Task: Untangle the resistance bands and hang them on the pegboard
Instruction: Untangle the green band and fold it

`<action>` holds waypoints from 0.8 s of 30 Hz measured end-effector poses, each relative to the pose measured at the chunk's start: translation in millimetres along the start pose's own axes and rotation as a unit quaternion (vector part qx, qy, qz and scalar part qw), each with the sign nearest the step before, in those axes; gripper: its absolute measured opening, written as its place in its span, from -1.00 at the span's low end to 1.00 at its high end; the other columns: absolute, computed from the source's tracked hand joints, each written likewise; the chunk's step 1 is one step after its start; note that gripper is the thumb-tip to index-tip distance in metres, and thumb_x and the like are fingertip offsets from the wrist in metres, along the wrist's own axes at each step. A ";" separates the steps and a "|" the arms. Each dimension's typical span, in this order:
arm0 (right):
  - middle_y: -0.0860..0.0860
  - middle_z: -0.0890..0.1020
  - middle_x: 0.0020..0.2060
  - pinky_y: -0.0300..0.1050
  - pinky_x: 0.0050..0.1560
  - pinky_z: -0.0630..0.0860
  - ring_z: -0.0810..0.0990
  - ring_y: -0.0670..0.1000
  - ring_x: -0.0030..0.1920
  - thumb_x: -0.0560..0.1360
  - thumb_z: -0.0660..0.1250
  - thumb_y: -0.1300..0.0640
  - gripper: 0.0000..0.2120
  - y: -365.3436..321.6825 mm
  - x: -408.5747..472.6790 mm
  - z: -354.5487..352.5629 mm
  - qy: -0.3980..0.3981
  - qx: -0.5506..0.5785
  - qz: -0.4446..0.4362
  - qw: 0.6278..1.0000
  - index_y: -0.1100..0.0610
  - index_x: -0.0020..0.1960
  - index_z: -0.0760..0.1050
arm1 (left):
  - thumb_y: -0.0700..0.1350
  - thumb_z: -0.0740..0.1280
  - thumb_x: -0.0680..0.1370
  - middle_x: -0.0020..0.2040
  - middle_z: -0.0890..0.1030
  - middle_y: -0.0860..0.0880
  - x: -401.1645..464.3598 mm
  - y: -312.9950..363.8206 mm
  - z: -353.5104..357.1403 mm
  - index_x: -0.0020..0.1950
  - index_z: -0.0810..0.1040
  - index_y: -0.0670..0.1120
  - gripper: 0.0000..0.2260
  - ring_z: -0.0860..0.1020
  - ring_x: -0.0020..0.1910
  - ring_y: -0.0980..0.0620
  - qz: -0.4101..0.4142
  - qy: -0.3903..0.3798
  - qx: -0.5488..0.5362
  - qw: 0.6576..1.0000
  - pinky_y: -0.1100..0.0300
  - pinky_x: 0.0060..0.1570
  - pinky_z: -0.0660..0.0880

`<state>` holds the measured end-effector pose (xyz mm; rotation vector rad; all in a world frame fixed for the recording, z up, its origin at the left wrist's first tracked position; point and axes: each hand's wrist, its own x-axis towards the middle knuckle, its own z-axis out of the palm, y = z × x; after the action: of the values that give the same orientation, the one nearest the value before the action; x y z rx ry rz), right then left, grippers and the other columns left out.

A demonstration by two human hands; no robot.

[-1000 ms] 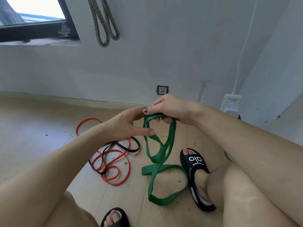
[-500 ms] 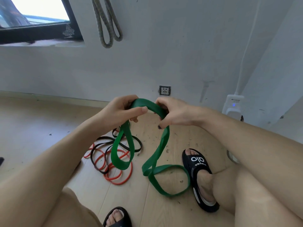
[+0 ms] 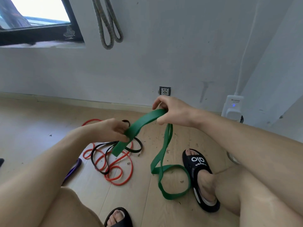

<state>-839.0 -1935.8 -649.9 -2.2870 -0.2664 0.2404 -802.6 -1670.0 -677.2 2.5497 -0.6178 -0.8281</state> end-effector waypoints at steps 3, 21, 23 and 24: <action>-0.03 0.58 -0.21 -0.11 -0.19 0.45 0.54 -0.02 -0.20 0.35 0.46 0.26 -0.56 -17.6 1.6 10.8 -0.001 0.021 -0.038 0.999 0.02 0.17 0.48 | 0.01 0.51 0.46 0.19 0.64 0.21 5.3 7.9 2.0 0.29 0.53 0.19 -0.58 0.57 0.24 0.19 0.043 0.011 -0.018 0.999 0.00 0.39 0.46; 0.15 0.62 0.01 0.27 0.07 0.62 0.66 0.15 0.10 0.30 0.51 0.21 -0.60 3.0 3.3 20.9 -0.077 -0.035 0.010 0.996 0.02 0.05 0.43 | -0.10 0.51 0.54 -0.29 0.58 0.00 -12.7 54.1 -10.9 -0.04 0.61 -0.09 -0.88 0.54 -0.30 0.05 0.188 0.184 -0.174 0.949 0.14 -0.28 0.45; 0.18 0.59 0.02 0.27 0.04 0.62 0.65 0.17 0.11 0.34 0.51 0.23 -0.63 14.3 1.7 23.3 -0.094 -0.069 0.017 0.993 0.03 0.02 0.42 | -0.09 0.49 0.55 -0.33 0.56 0.07 -16.2 53.6 -11.7 -0.04 0.61 -0.07 -0.90 0.53 -0.32 0.09 0.182 0.195 -0.177 0.948 0.21 -0.29 0.44; 0.15 0.59 0.01 0.22 0.04 0.64 0.65 0.16 0.10 0.36 0.51 0.24 -0.64 18.6 1.4 22.5 -0.097 -0.080 0.023 0.992 0.00 0.01 0.41 | -0.08 0.48 0.55 -0.33 0.56 0.08 -18.0 51.9 -12.0 -0.03 0.61 -0.07 -0.90 0.54 -0.32 0.09 0.176 0.199 -0.181 0.947 0.22 -0.28 0.46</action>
<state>-841.3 -1931.7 -678.8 -2.4320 -0.3442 0.4816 -823.1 -1701.0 -634.9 2.0967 -0.6859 -0.2598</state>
